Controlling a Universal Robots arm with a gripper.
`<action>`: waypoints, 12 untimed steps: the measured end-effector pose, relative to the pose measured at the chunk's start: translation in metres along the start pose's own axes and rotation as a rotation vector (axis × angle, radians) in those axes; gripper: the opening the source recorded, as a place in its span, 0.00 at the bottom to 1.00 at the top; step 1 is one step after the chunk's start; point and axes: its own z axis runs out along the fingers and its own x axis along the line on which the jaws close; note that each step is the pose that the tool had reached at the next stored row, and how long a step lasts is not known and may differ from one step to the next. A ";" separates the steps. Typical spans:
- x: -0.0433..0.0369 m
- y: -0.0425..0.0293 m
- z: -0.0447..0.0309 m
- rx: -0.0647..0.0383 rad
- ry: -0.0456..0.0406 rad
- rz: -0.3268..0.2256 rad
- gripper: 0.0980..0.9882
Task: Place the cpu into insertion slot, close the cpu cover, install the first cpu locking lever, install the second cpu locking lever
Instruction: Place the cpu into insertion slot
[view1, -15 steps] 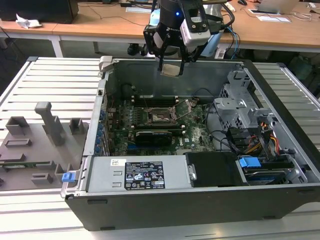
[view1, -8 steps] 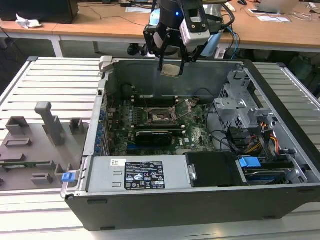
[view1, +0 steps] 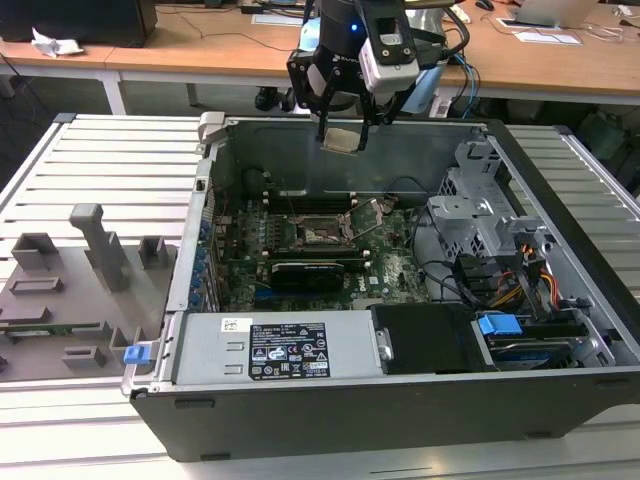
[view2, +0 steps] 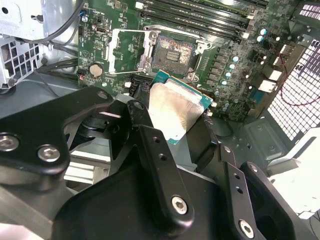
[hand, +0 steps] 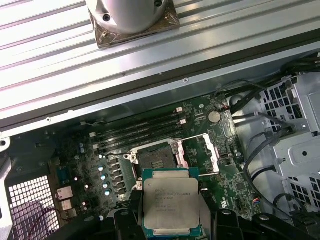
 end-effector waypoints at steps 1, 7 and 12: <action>0.0000 0.0000 0.0000 0.000 -0.0001 0.001 0.49; 0.0000 0.0000 0.0000 0.000 -0.0007 0.008 0.49; 0.0000 0.0000 0.0000 0.000 -0.0014 0.015 0.49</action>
